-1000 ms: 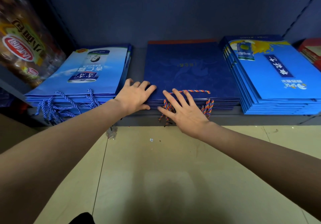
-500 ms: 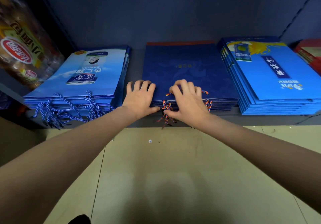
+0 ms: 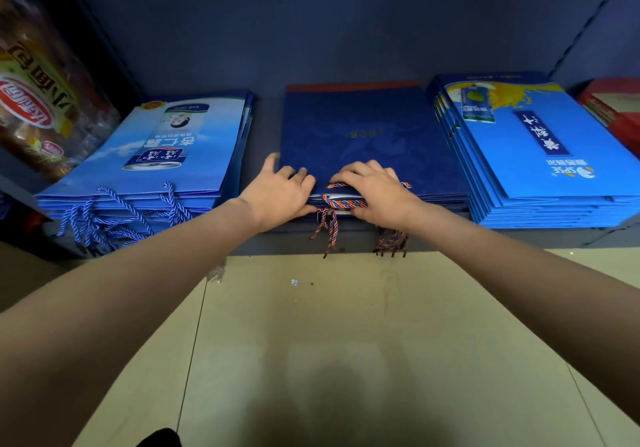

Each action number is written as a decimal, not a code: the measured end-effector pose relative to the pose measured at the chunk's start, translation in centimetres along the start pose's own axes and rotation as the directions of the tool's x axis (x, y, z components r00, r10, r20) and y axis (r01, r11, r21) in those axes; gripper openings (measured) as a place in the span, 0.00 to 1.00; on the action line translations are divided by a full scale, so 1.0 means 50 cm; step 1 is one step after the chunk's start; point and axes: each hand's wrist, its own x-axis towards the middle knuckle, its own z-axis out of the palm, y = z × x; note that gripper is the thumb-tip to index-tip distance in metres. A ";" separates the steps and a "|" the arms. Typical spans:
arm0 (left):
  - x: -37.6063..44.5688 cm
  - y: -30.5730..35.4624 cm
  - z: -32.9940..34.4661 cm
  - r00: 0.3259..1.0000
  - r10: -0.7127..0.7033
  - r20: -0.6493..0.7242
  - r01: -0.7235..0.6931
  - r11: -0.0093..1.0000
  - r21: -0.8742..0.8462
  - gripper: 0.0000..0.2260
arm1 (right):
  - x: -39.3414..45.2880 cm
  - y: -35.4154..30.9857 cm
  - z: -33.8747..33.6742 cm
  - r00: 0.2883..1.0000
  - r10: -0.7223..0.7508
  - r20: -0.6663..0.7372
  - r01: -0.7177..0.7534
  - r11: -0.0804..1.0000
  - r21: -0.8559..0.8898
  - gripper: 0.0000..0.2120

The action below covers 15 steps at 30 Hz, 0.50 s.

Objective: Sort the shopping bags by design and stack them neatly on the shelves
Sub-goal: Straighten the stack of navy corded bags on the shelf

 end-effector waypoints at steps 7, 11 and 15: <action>0.012 -0.037 -0.006 0.989 0.116 -0.097 -0.104 0.987 0.123 0.29 | 0.010 0.008 -0.028 0.999 -0.042 0.021 0.042 0.999 0.018 0.26; 0.014 -0.043 -0.013 0.991 0.089 -0.097 -0.082 0.994 0.072 0.25 | 0.012 0.005 -0.041 0.999 -0.035 0.030 0.035 0.999 0.016 0.27; 0.017 -0.044 -0.025 0.995 0.056 -0.079 -0.055 0.998 0.008 0.22 | 0.011 -0.008 -0.035 0.999 -0.014 -0.037 0.007 0.983 -0.185 0.29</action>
